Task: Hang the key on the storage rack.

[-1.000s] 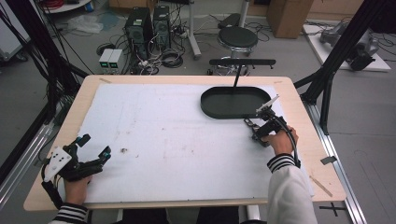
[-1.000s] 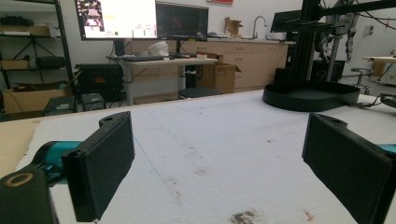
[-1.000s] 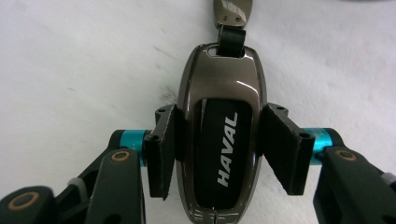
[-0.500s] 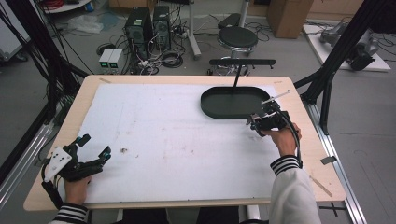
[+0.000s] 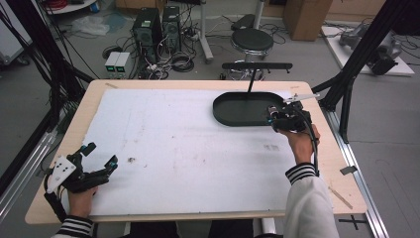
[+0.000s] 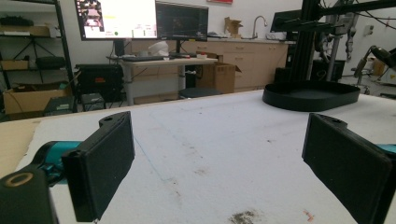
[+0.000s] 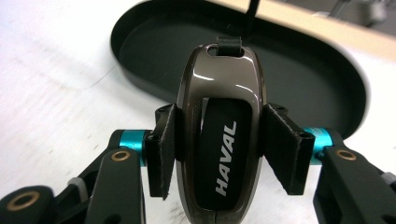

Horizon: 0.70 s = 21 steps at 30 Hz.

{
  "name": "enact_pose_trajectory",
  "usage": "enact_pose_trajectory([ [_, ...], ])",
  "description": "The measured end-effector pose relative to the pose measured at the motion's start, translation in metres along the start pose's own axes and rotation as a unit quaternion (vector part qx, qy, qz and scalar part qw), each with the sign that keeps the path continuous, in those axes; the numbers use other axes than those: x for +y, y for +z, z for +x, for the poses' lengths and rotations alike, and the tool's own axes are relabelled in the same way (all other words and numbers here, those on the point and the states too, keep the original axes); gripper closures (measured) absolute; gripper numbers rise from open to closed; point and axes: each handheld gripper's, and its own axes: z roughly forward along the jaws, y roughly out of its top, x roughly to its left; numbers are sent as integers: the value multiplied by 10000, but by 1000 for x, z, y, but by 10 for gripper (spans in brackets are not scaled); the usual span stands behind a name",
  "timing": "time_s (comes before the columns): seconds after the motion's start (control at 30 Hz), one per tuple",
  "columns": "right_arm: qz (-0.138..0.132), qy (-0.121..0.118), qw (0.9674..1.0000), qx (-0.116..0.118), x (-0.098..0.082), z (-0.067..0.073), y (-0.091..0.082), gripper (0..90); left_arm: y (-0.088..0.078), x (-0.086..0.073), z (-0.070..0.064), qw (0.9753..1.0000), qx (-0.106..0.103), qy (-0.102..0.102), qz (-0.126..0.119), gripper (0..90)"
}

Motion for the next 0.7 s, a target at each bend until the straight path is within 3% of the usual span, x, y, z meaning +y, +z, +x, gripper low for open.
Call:
enact_pose_trajectory([
  [0.37,-535,9,9982,-257,37,-1,-12,480,0,0,0,10000,5,-11,-3,97],
  [0.7,-670,68,9969,-414,61,-6,-12,480,0,0,0,10000,2,-16,-6,97],
])
